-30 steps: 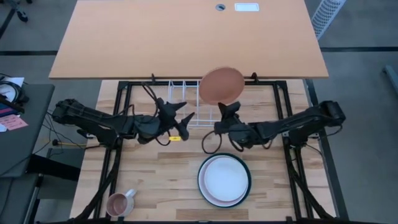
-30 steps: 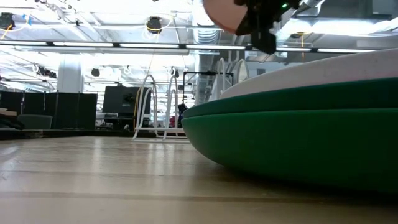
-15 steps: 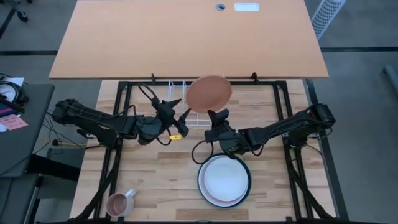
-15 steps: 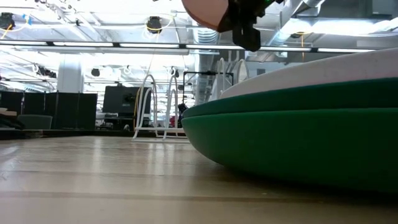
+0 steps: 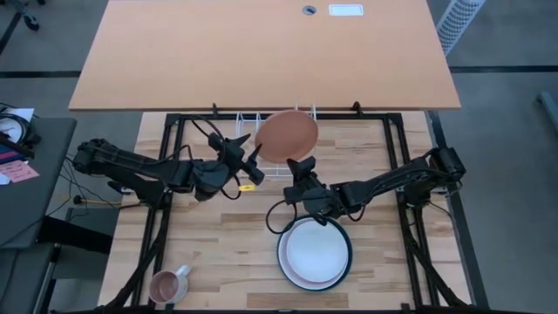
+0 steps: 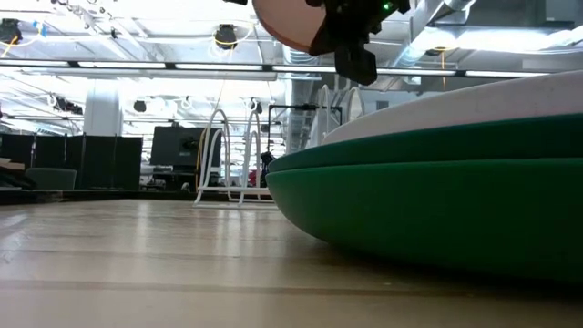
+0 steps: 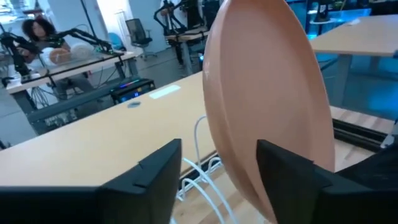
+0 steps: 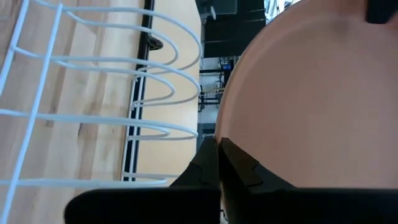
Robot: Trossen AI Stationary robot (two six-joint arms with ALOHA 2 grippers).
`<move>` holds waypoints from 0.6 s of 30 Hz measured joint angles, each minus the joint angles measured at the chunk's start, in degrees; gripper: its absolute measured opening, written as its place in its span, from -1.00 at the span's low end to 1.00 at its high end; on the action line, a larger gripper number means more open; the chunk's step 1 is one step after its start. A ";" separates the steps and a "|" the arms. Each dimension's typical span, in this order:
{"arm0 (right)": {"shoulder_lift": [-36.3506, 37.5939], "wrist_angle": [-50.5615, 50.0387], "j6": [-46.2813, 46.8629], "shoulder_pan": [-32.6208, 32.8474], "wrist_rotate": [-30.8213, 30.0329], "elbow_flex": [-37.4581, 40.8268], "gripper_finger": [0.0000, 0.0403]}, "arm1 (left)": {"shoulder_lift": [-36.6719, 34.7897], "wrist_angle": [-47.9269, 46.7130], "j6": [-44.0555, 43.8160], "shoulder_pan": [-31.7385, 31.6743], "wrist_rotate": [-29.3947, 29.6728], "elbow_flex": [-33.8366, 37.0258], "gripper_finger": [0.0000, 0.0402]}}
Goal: Sort dishes
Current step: Put the light orange plate in the dish rack
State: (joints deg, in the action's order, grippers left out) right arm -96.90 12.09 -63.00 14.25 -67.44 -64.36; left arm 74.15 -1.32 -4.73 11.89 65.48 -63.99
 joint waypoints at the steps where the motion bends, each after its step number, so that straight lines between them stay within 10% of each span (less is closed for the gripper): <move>1: 0.00 0.39 -0.02 0.05 0.15 0.00 -1.00 | 0.00 -0.46 0.00 -0.13 -0.04 0.00 -0.17; 12: 0.00 0.38 -0.02 0.39 3.41 0.00 -1.00 | -0.01 -5.29 -0.80 -1.02 -0.66 -0.01 -0.92; 18: 0.00 0.19 -0.35 1.14 5.72 0.00 -0.92 | -0.02 -5.49 -0.22 -1.01 -0.69 -0.02 -0.95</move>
State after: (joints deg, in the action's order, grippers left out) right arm -96.90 12.28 -63.35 15.39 -61.73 -64.36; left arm 74.13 -6.81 -4.95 10.88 64.79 -64.01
